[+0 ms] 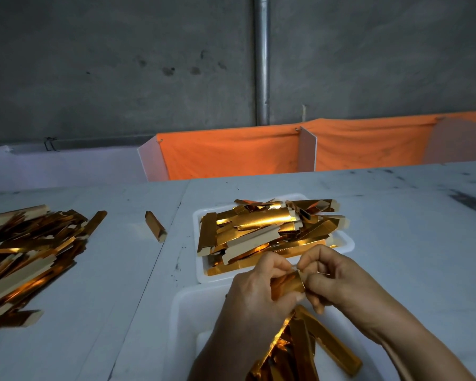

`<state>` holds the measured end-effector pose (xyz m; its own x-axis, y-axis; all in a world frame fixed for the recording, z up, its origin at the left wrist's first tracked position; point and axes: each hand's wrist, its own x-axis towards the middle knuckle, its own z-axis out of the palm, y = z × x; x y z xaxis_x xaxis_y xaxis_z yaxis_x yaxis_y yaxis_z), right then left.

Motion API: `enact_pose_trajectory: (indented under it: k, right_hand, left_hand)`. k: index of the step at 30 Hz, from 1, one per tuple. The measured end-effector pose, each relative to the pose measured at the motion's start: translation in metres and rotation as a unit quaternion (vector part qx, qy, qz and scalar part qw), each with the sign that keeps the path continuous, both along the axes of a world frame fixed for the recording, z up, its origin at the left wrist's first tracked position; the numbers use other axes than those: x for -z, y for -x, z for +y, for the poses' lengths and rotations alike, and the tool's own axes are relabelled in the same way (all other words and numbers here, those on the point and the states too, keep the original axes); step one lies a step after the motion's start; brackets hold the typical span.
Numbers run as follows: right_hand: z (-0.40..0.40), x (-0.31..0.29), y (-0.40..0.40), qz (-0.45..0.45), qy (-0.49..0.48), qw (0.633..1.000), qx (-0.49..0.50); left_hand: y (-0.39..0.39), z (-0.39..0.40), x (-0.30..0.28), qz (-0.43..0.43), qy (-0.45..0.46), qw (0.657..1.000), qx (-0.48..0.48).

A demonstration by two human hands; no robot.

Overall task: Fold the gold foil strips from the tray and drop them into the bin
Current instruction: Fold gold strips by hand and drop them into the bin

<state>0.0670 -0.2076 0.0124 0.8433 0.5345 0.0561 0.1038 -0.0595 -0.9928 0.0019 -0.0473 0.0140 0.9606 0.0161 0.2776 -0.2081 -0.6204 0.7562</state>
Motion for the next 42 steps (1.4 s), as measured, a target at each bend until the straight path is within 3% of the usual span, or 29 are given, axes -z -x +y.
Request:
enact_pose_trajectory:
  k: [8, 16, 23, 32, 37, 42]
  right_hand:
    - [-0.005, -0.003, -0.001, 0.020, -0.037, 0.998, -0.037]
    - [-0.006, -0.004, -0.002, 0.117, -0.146, 0.979, -0.075]
    - [-0.012, -0.001, -0.005, 0.178, -0.202, 0.950, -0.157]
    - [-0.009, -0.002, -0.003, 0.127, -0.149, 0.975, -0.105]
    - [-0.012, -0.001, -0.004, 0.161, -0.196, 0.957, -0.139]
    - [-0.015, -0.002, -0.005, 0.163, -0.198, 0.951, -0.169]
  left_hand:
    - [0.003, 0.000, -0.002, -0.010, 0.008, 1.000, 0.011]
    - [0.005, 0.004, -0.004, 0.015, 0.104, 0.994, 0.042]
    - [0.003, 0.004, -0.007, -0.019, 0.185, 0.976, 0.109]
    - [0.002, 0.004, -0.004, -0.021, 0.197, 0.974, 0.112]
    - [0.002, 0.004, -0.004, 0.014, 0.238, 0.965, 0.108]
    - [0.003, 0.002, -0.005, -0.015, 0.238, 0.964, 0.121]
